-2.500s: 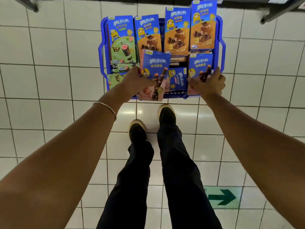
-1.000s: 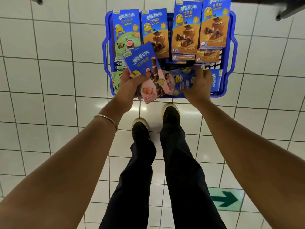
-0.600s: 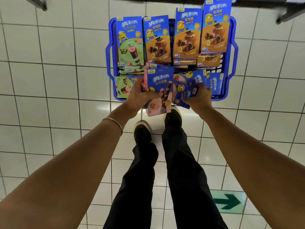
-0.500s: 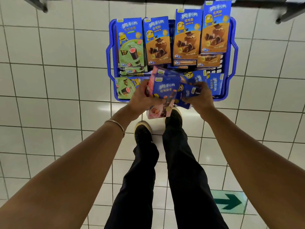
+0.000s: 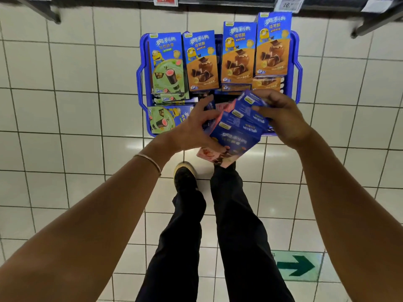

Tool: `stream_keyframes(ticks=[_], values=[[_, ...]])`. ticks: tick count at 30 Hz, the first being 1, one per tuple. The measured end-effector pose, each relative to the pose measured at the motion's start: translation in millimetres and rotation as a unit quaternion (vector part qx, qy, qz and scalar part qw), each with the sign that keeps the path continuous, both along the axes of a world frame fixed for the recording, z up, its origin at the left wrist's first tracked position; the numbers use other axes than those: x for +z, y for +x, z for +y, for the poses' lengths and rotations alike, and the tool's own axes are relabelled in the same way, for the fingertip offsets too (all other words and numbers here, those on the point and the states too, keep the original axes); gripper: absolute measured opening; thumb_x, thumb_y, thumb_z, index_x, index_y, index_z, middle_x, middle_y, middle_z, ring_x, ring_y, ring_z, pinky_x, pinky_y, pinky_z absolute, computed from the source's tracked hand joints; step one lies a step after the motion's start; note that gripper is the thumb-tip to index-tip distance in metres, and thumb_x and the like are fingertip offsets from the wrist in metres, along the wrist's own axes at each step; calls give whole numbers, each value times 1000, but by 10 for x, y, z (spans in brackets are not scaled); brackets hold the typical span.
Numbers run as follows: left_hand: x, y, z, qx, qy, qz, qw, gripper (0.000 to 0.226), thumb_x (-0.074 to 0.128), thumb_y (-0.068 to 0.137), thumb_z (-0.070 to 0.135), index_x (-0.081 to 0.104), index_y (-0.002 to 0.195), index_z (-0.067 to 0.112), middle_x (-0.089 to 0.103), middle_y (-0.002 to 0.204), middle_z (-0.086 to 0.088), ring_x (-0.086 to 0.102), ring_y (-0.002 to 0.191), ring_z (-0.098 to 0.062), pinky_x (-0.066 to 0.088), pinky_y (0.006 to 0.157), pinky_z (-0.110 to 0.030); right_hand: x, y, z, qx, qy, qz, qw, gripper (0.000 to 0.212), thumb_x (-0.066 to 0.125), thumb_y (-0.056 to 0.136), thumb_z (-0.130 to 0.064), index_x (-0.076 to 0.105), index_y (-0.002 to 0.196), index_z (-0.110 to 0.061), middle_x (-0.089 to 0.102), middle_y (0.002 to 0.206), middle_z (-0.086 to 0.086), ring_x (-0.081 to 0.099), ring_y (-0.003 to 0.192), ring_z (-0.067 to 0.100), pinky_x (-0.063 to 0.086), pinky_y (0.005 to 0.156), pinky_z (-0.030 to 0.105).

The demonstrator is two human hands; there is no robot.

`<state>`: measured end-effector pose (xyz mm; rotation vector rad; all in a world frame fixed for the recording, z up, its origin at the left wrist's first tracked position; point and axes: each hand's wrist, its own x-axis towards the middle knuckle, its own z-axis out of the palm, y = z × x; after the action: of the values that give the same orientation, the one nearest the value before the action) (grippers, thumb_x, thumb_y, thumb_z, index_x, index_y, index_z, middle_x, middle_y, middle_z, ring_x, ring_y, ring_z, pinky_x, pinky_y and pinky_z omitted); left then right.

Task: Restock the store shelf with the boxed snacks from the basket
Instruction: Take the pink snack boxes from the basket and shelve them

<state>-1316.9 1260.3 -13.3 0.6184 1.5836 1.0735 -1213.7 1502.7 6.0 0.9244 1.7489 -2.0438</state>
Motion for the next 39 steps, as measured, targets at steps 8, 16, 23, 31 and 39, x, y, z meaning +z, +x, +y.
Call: stream_keyframes(ticks=[8,16,23,31,39], values=[[-70,92,58,77,-26,-187,979,41,81,77,20,69,115,31,79,107,10,77,104,-15,61,78,-25,-329,-94,-166,-209,-133,-51,968,31,56,100,-36,68,115,-12,71,117,10,67,109,26,57,89,40],[-182,145,-112,296,-58,-197,933,23,81,73,38,74,95,39,80,96,4,79,89,-21,64,66,-30,-1004,65,-319,-83,274,-313,905,59,78,82,-39,56,130,-12,65,124,8,61,115,29,54,96,43],[-156,96,-53,308,-65,-196,929,40,81,70,44,68,107,33,81,101,2,79,96,-24,64,70,-34,-1026,-43,-352,-124,237,-326,907,66,86,77,-30,55,133,-15,49,133,9,57,108,25,54,81,31],[-91,20,2,332,-79,-144,929,35,76,93,27,53,118,33,79,98,14,79,90,-15,61,59,-25,-515,12,-216,-248,75,-73,963,28,76,86,-12,55,104,-17,69,114,5,71,104,25,61,75,35],[-4,-173,-42,350,-89,-108,926,37,75,96,16,49,118,28,77,101,12,79,92,-13,61,60,-23,115,-163,20,-240,-90,8,966,44,60,95,-27,54,130,-1,67,124,20,68,111,33,55,96,47]])
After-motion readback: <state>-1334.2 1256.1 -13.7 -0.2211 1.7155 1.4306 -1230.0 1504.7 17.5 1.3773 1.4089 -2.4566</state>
